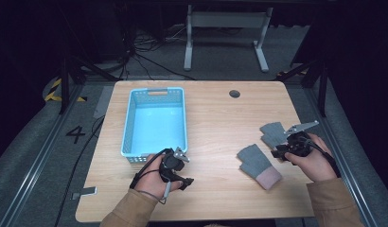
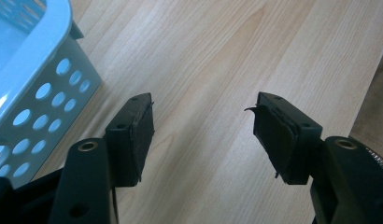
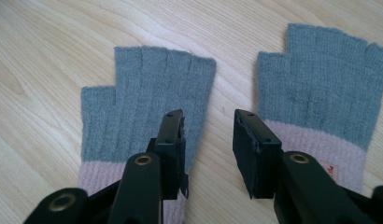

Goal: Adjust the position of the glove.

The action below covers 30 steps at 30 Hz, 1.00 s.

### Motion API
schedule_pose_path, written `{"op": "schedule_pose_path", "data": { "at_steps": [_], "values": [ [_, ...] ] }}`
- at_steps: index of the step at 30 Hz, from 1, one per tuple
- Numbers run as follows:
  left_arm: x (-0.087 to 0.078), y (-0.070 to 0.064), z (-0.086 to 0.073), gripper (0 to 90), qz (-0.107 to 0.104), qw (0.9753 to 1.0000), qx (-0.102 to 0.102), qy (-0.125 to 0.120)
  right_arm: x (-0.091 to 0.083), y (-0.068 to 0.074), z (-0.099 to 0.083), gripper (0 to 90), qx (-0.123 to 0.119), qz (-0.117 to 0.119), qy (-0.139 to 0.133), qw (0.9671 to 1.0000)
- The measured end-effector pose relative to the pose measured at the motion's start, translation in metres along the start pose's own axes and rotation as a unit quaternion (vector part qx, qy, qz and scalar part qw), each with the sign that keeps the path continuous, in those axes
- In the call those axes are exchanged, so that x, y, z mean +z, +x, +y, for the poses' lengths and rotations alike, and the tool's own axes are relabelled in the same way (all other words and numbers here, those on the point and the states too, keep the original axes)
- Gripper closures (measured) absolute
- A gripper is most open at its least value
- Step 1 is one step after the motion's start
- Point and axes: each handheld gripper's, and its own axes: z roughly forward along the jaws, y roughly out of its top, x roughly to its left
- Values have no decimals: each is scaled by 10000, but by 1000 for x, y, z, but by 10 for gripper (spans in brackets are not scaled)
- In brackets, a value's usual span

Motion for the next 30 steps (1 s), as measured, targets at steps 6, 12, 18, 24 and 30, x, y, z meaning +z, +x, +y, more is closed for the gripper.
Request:
{"op": "schedule_pose_path", "data": {
  "at_steps": [6, 12, 18, 24, 30],
  "values": [
    [1, -1, 2, 384, -3, 10000, 34, 21, -2, 1, -1, 633, 69, 68, -25, 9999],
    [3, -1, 3, 381, -5, 10000, 67, 23, -3, 2, -2, 630, 154, 131, -13, 9998],
    [4, -8, 8, 374, -88, 9998, 194, 44, 1, 10, -4, 606, 214, 751, 223, 9967],
    [5, -11, 10, 369, -112, 9996, 244, 71, 8, 19, -2, 596, 75, 610, 347, 9975],
    [6, -11, 10, 368, -125, 9996, 231, 81, 16, 24, -1, 579, 30, 569, 432, 9974]
  ]
}}
